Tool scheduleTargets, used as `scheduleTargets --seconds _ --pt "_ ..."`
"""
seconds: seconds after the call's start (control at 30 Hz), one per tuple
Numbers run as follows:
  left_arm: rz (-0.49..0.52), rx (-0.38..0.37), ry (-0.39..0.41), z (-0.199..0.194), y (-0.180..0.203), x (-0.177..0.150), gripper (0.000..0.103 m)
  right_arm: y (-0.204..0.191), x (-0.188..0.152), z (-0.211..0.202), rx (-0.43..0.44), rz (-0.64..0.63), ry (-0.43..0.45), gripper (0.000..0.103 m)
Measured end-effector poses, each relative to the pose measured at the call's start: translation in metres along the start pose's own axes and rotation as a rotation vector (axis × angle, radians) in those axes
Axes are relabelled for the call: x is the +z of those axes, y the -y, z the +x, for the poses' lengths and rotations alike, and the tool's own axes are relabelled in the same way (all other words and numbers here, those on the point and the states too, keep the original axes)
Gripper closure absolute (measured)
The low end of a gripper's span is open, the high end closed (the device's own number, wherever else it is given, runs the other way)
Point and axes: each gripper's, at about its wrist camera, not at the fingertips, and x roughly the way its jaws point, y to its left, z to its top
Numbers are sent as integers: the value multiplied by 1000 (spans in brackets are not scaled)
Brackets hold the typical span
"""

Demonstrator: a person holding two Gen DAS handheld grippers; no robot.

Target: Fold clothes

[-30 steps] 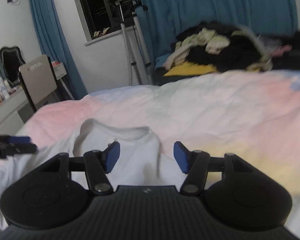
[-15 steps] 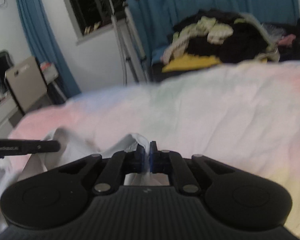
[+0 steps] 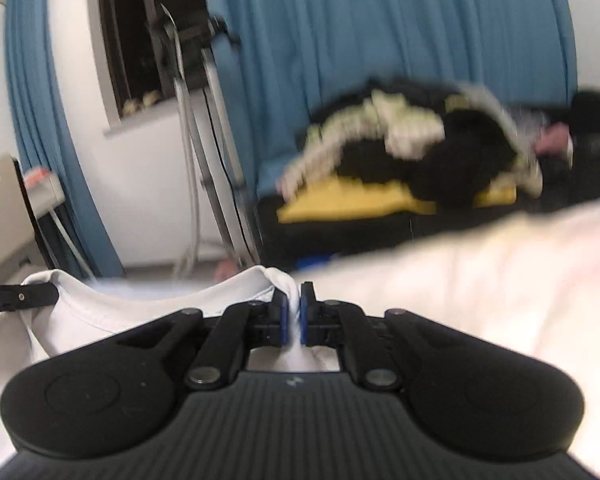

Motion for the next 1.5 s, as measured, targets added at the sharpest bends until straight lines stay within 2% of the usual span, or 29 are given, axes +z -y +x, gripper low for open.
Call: scheduleTargets --seconds 0.1,0.13,0.17,0.2,0.23,0.27,0.3,0.4,0.47,0.6,0.7,0.8,0.9,1.07,1.2,1.27,1.37,1.5 --pt "-15 0 -55 14 -6 -14 93 15 -18 12 5 45 -43 89" --pt "-20 -14 -67 17 -7 -14 88 19 -19 12 14 68 -42 84" --pt "-13 -25 -76 17 -8 -13 75 22 -20 11 21 89 -41 78" --pt "3 -41 -81 14 -6 -11 62 25 -16 8 13 100 -42 60" --pt "14 -50 -67 5 -2 -9 33 25 -14 2 10 104 -39 51" --pt "24 -59 -53 -4 2 -7 16 25 -12 -5 7 108 -36 52" --pt "34 -68 -38 -14 6 -5 14 25 -10 -16 12 113 -30 52" --pt "52 -86 -9 -39 13 -5 13 26 -5 -56 30 152 1 52" --pt "75 -112 3 -71 26 -6 13 21 -4 -86 20 146 -2 52" --pt "133 -159 28 -151 55 -13 12 8 2 -164 27 82 21 52" --pt "112 -195 75 -217 72 -24 10 -1 -2 -238 45 67 61 52" --pt "76 -222 98 -285 80 -48 9 -5 -18 -315 75 88 88 52" --pt "25 -225 119 -351 82 -91 8 -4 -54 -388 104 144 76 52" --pt "-115 -173 48 -436 76 -179 8 -1 -124 -475 145 205 -11 52" --pt "-265 -134 -6 -472 61 -244 8 6 -173 -506 146 269 -123 51" --pt "-322 -119 -44 -474 53 -262 8 10 -198 -511 147 345 -175 50" --pt "-424 -141 -91 -467 40 -283 9 8 -223 -506 100 350 -267 49" --pt "-392 -161 -162 -444 48 -292 10 1 -240 -494 47 313 -342 49"
